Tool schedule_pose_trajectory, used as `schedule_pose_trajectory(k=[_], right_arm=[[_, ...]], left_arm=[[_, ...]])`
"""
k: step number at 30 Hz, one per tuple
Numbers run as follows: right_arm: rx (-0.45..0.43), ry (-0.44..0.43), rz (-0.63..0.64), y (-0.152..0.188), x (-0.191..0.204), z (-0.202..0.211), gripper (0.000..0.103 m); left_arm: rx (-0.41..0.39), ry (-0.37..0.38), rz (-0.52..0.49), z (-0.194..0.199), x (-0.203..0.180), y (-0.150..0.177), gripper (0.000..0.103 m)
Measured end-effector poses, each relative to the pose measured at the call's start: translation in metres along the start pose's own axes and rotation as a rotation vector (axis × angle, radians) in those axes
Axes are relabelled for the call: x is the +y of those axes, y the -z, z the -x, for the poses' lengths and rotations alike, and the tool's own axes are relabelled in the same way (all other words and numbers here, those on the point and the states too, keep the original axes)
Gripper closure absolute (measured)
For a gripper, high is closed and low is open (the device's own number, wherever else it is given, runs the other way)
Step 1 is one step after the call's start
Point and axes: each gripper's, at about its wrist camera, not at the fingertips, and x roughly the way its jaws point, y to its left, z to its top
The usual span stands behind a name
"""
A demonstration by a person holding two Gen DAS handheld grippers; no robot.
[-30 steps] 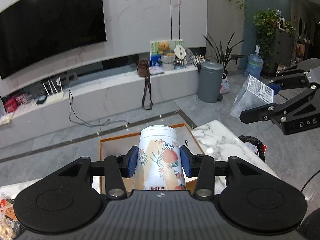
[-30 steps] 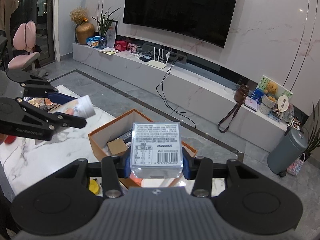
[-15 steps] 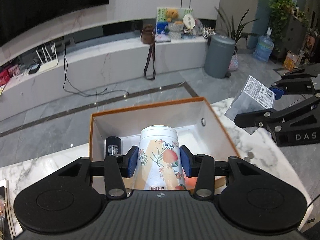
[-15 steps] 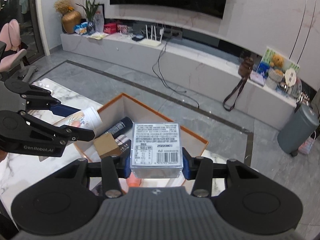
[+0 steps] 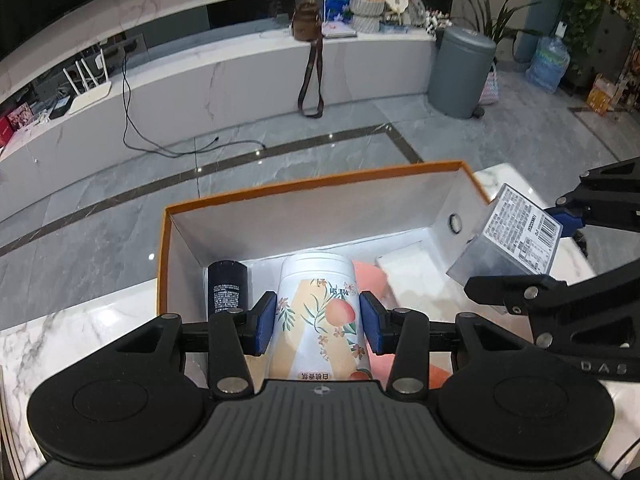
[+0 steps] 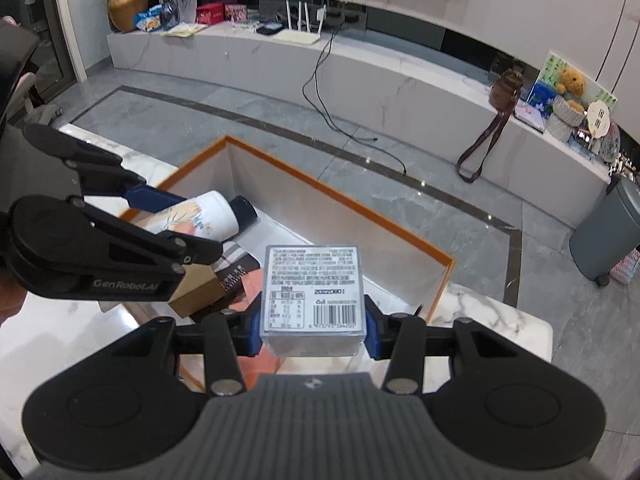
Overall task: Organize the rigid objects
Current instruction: 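Lower the white canister into the orange box with the left tool while the right tool lowers the clear box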
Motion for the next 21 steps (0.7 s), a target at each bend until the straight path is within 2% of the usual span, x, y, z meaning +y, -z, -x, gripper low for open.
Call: schedule_pose_trajectory(k=[12, 21], right_arm=[[0.104, 0.035, 0.021, -0.003, 0.003, -0.066, 0.057], [0.163, 0.049, 0.036, -0.004, 0.003, -0.098, 0.057]], left_arm=[[0.086, -0.017, 0.008, -0.044, 0.007, -0.012, 0.053], [0.119, -0.033, 0.019, -0.063, 0.011, -0.017, 0.053]])
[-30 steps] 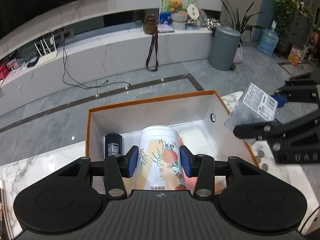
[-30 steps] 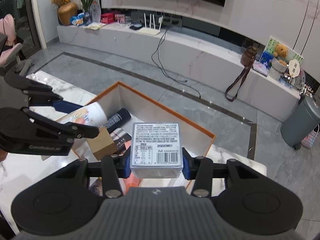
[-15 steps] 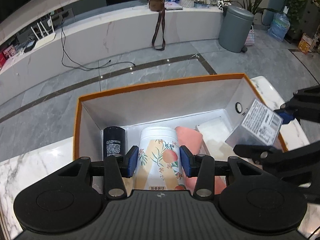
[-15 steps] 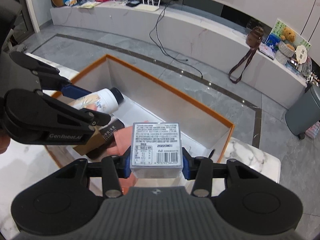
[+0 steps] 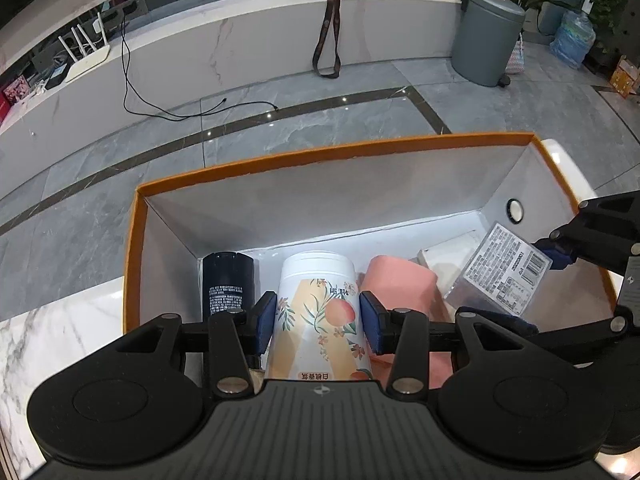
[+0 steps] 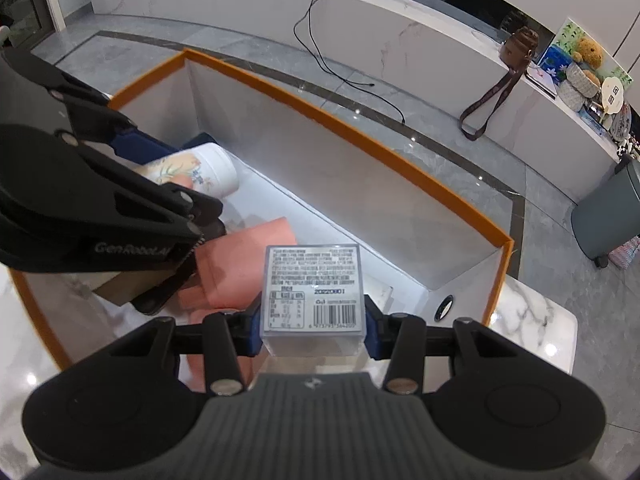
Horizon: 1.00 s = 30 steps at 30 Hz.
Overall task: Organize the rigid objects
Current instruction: 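Lower the white canister into the orange box with the left tool while the right tool lowers the clear box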
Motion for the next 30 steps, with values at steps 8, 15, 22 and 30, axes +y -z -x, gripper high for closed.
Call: schedule_pose_trajectory(k=[8, 15, 22, 30], right_arm=[[0.033, 0.019, 0.006, -0.005, -0.001, -0.019, 0.057], [0.047, 0.029, 0.019, -0.010, 0.001, -0.030, 0.057], [0.055, 0.039, 0.021, -0.010, 0.001, -0.038, 0.057], [0.035, 0.044, 0.018, -0.012, 0.000, -0.040, 0.057]], left_arm=[[0.030, -0.009, 0.009, -0.016, 0.005, -0.005, 0.053], [0.040, -0.019, -0.003, -0.025, 0.004, -0.009, 0.053], [0.050, -0.039, -0.013, -0.034, 0.001, -0.013, 0.053], [0.067, -0.061, 0.004, -0.045, 0.005, -0.015, 0.052]])
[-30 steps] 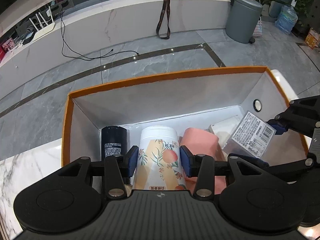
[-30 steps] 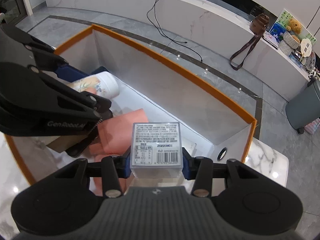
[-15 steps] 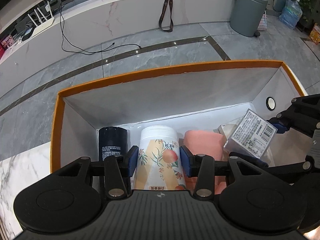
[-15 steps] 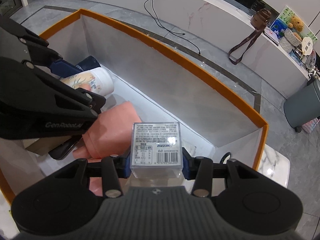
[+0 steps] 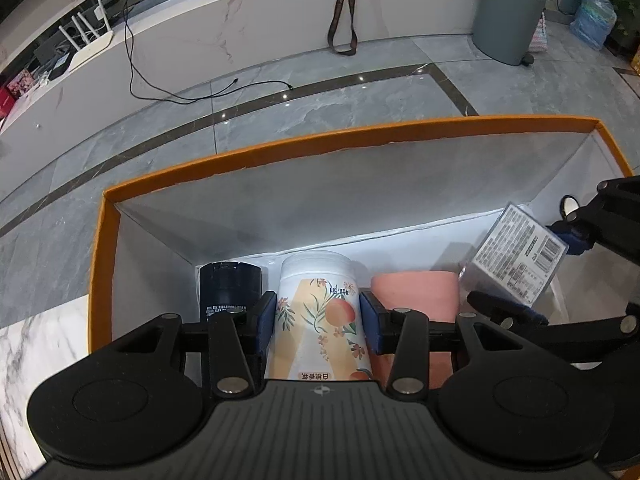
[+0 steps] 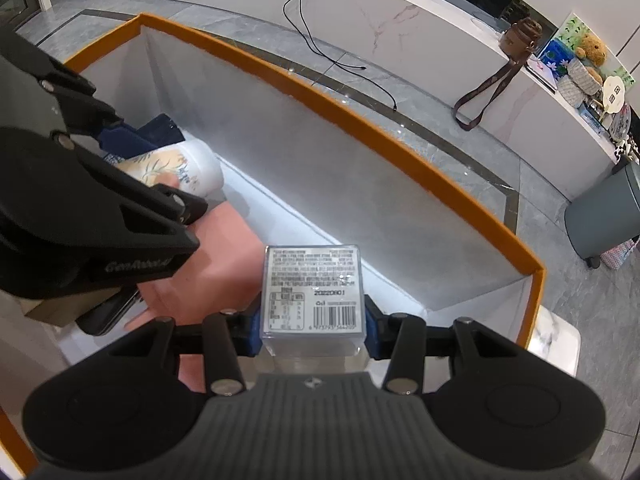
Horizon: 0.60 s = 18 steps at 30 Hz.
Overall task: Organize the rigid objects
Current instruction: 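Open both tools to release the canister and clear box, then withdraw upward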
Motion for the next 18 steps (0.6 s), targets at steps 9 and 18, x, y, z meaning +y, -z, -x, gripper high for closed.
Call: schedule_pose_trajectory(k=[9, 18], right_arm=[[-0.022, 0.026, 0.036, -0.009, 0.003, -0.007, 0.057], [-0.035, 0.066, 0.070, -0.014, 0.008, -0.009, 0.049]], left_arm=[[0.022, -0.046, 0.011, -0.008, -0.002, -0.001, 0.052], [0.018, -0.073, 0.033, -0.001, 0.005, -0.001, 0.032]])
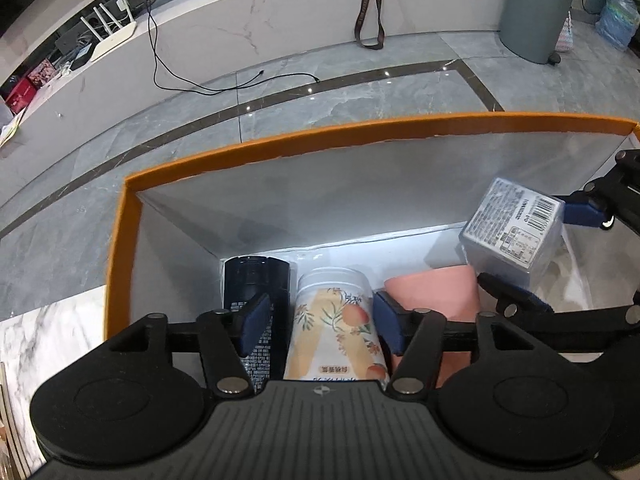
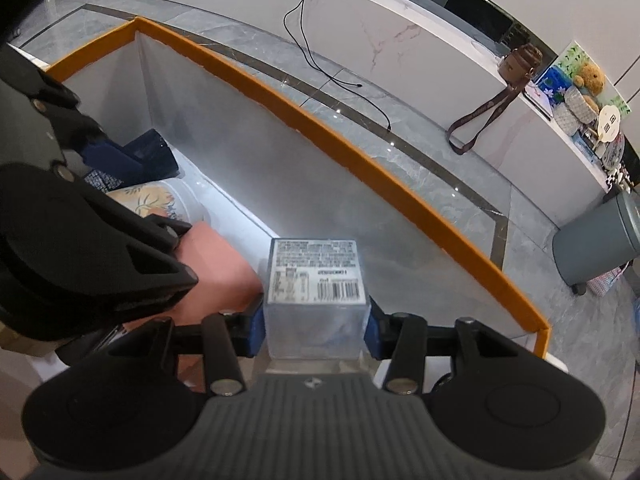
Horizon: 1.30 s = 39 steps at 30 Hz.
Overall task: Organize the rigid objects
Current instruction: 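Open both tools to release the canister and clear box, then withdraw upward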
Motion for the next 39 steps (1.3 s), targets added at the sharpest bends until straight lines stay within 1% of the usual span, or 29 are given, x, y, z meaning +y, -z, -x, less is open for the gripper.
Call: schedule_pose_trajectory(k=[1, 9, 16, 18, 21, 26, 30, 39], right_arm=[[0.001, 0.004, 0.005, 0.000, 0.000, 0.001, 0.047], [0.003, 0.017, 0.006, 0.002, 0.002, 0.017, 0.045], [-0.022, 0.027, 0.001, -0.002, -0.006, 0.048, 0.043], [-0.030, 0.035, 0.004, -0.002, -0.007, 0.059, 0.043], [-0.042, 0.044, 0.004, -0.002, -0.008, 0.076, 0.043], [-0.067, 0.062, 0.009, 0.001, -0.011, 0.112, 0.043], [-0.100, 0.076, 0.001, 0.003, -0.018, 0.145, 0.042], [-0.178, 0.098, 0.001, 0.016, -0.023, 0.224, 0.042]], left_arm=[[0.000, 0.003, 0.004, 0.001, 0.001, 0.000, 0.032], [-0.018, -0.008, -0.003, 0.023, 0.000, 0.001, 0.032], [-0.049, -0.024, -0.008, 0.056, 0.001, 0.000, 0.032], [-0.057, -0.029, -0.009, 0.066, 0.002, 0.000, 0.029], [-0.071, -0.028, -0.013, 0.082, 0.003, 0.002, 0.029], [-0.108, -0.034, -0.018, 0.117, 0.003, 0.006, 0.028], [-0.138, -0.045, -0.045, 0.147, 0.000, 0.011, 0.028], [-0.225, -0.062, -0.057, 0.217, -0.006, 0.022, 0.027]])
